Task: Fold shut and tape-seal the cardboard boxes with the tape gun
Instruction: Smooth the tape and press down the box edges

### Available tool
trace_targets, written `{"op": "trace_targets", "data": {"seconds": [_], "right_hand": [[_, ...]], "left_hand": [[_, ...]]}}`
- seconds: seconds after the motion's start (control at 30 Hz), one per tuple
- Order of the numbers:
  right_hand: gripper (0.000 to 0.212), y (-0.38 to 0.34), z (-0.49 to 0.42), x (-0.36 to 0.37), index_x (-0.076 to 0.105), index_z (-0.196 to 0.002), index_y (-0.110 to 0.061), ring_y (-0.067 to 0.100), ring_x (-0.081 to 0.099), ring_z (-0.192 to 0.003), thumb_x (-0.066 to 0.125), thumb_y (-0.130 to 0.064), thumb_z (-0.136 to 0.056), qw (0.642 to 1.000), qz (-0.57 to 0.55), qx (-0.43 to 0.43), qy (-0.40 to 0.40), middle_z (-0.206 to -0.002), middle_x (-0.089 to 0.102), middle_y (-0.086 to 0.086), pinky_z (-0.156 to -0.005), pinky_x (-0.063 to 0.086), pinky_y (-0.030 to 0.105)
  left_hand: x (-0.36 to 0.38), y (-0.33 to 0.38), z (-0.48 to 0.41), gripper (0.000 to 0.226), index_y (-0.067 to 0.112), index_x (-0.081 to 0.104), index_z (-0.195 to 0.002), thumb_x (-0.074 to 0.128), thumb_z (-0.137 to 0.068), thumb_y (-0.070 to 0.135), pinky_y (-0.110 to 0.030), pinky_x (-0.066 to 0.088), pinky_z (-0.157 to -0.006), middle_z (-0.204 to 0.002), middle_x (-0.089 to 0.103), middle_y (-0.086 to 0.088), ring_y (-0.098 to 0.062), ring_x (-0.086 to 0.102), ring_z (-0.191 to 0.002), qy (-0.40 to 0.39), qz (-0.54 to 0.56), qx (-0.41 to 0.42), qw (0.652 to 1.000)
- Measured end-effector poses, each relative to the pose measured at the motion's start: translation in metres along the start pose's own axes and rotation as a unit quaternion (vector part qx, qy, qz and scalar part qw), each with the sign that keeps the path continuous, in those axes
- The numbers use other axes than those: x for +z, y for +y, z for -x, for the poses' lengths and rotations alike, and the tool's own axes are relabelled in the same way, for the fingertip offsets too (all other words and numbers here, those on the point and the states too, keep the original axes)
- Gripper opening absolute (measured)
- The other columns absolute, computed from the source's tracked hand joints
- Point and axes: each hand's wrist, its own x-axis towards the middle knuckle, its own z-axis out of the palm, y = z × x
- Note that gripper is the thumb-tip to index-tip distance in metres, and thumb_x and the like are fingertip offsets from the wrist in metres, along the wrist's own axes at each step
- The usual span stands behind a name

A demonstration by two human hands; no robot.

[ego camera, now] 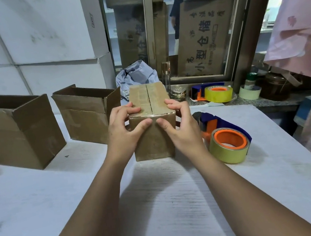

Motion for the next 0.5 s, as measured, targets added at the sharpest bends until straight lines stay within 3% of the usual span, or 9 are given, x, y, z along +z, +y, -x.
{"op": "trace_targets", "data": {"seconds": [0.1, 0.23, 0.37, 0.5], "right_hand": [[0.029, -0.001, 0.000, 0.003, 0.046, -0.109, -0.020, -0.005, 0.045, -0.114, 0.064, -0.031, -0.088, 1.000, 0.014, -0.003, 0.017, -0.127, 0.046, -0.022, -0.093, 0.043, 0.022], [0.023, -0.001, 0.003, 0.001, 0.049, -0.115, -0.014, -0.005, 0.045, -0.114, 0.053, -0.025, -0.095, 1.000, -0.001, 0.000, 0.010, -0.128, 0.046, -0.021, -0.084, 0.035, -0.001], [0.018, 0.002, 0.001, -0.003, 0.052, -0.114, -0.011, -0.008, 0.046, -0.115, 0.046, -0.021, -0.099, 1.000, 0.002, -0.016, 0.008, -0.129, 0.049, -0.019, -0.092, 0.035, 0.006], [0.021, 0.004, 0.000, -0.009, 0.052, -0.115, -0.008, -0.009, 0.044, -0.114, 0.042, -0.018, -0.100, 0.999, 0.035, -0.034, -0.012, -0.132, 0.052, -0.011, -0.089, 0.031, -0.001]], "left_hand": [[0.005, -0.002, 0.000, 0.023, 0.026, 0.062, -0.098, 0.073, -0.080, 0.015, 0.002, 0.030, -0.088, -0.120, 0.051, 0.001, 0.013, 0.045, -0.110, 0.027, 0.001, 0.007, 1.000], [0.003, 0.001, 0.001, 0.018, 0.020, 0.062, -0.100, 0.065, -0.086, 0.009, 0.004, 0.030, -0.085, -0.120, 0.047, -0.001, 0.011, 0.042, -0.115, 0.010, 0.025, 0.011, 1.000], [0.000, 0.001, 0.002, 0.017, 0.021, 0.061, -0.101, 0.057, -0.092, 0.008, 0.003, 0.031, -0.085, -0.121, 0.046, 0.000, 0.004, 0.040, -0.121, -0.014, 0.055, 0.003, 0.998], [-0.006, 0.002, 0.002, 0.019, 0.019, 0.062, -0.105, 0.052, -0.094, 0.007, 0.002, 0.031, -0.086, -0.122, 0.046, 0.001, 0.007, 0.041, -0.120, -0.037, 0.048, 0.010, 0.998]]}}
